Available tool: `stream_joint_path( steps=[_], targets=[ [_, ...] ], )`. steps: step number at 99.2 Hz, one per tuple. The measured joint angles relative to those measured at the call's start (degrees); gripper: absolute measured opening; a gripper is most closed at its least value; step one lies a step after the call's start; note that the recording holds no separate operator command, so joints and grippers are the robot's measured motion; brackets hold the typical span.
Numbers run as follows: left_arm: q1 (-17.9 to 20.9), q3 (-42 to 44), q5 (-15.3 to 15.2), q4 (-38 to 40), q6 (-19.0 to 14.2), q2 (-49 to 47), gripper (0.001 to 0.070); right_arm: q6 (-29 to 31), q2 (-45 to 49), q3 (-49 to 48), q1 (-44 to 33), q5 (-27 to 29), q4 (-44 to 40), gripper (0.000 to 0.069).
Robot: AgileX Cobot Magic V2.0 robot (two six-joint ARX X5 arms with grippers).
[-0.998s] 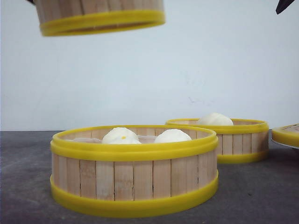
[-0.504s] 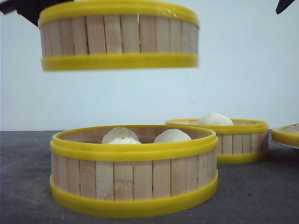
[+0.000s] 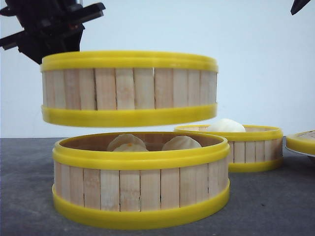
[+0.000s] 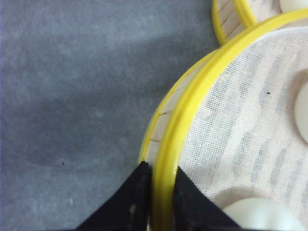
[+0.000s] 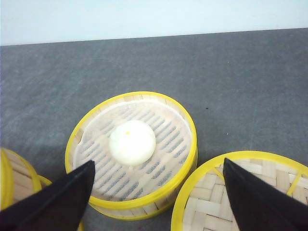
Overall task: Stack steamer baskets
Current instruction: 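Lower the held basket onto the nearer basket with buns, release, then raise the left gripper away and move the right gripper toward another basket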
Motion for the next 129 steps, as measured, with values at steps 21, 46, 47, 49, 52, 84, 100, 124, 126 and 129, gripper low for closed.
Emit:
stream_joint_path(
  steps=[21, 46, 47, 49, 52, 84, 100, 124, 126, 129],
  targets=[
    [-0.28, -0.26, 0.0, 0.66, -0.33, 1.4, 0.0029, 0.0, 0.0, 0.0, 0.0, 0.02, 0.13, 0.0528],
    [-1.51, -0.28, 0.04, 1.11, -0.48, 3.56, 0.0029, 0.0, 0.0, 0.0, 0.0, 0.07, 0.13, 0.0528],
    [-1.55, -0.28, 0.04, 1.11, -0.48, 3.65, 0.0029, 0.0, 0.0, 0.0, 0.0, 0.09, 0.13, 0.0528],
    [-1.62, -0.28, 0.04, 1.14, -0.48, 3.78, 0.0029, 0.0, 0.0, 0.0, 0.0, 0.15, 0.13, 0.0528],
    [-1.7, -0.28, 0.04, 1.11, -0.5, 4.0, 0.0029, 0.0, 0.0, 0.0, 0.0, 0.17, 0.13, 0.0528],
    [-1.77, -0.28, 0.07, 1.25, -0.68, 4.66, 0.0029, 0.0, 0.0, 0.0, 0.0, 0.17, 0.13, 0.0528],
    [-1.77, -0.59, 0.46, 1.33, -1.14, 6.34, 0.0029, 0.0, 0.0, 0.0, 0.0, 0.17, 0.13, 0.0528],
    [-1.81, -0.7, 0.61, 1.55, -1.62, 6.45, 0.0083, 0.0, 0.0, 0.0, 0.0, 0.17, 0.13, 0.0528],
    [-1.81, -0.7, 0.63, 1.64, -1.64, 6.45, 0.0109, 0.0, 0.0, 0.0, 0.0, 0.17, 0.15, 0.0528],
    [-1.81, -0.7, 0.63, 1.7, -1.73, 6.45, 0.0164, 0.0, 0.0, 0.0, 0.0, 0.17, 0.15, 0.0528]
  ],
)
